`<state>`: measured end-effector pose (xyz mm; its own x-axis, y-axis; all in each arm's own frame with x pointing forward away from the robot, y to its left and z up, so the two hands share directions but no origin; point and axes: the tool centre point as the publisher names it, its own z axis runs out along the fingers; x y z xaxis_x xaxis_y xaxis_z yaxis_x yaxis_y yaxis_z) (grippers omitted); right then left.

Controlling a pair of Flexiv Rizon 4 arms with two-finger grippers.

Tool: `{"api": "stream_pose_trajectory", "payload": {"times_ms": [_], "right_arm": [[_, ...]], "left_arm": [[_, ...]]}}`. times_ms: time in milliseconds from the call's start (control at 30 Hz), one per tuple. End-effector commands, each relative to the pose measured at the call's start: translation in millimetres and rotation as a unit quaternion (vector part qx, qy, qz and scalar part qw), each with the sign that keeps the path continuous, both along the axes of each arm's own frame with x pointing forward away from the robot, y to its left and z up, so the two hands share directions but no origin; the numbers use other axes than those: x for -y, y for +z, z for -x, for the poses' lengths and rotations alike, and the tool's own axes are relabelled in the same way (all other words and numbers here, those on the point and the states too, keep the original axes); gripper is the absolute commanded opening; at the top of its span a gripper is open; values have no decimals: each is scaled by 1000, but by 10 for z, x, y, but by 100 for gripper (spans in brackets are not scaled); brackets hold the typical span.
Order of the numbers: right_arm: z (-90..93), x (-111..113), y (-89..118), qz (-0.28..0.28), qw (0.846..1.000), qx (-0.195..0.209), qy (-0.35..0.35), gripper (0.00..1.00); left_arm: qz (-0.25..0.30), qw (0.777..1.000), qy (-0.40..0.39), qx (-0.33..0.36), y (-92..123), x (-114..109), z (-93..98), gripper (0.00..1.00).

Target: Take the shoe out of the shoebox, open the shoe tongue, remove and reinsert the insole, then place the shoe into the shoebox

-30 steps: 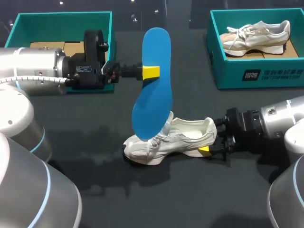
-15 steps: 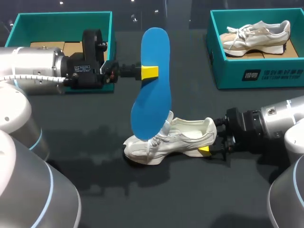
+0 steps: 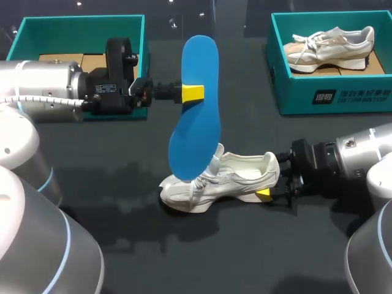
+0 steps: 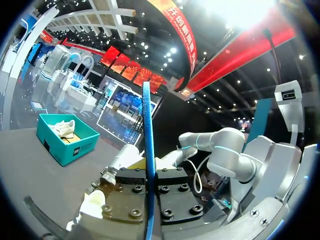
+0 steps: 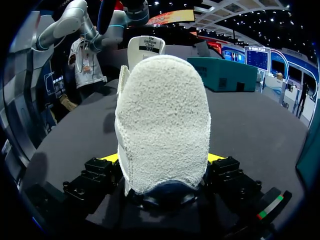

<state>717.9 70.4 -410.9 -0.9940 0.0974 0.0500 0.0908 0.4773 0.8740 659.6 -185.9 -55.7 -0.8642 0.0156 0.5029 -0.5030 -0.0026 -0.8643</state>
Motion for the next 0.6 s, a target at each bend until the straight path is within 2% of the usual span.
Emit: {"api": "stream_pose_trajectory", "payload": {"times_ms": [33,433,600], "right_arm": [[40,17,57,12,1000,-1,-4,100],[97,128,202,71,997,-12,-6,100],[73,171,295,131,991,-38,2,100]], "left_arm": [[1,1000,1,0,-10,15,5,0],[1,1000,1,0,-10,15,5,0],[1,1000,1,0,-10,15,5,0]]}}
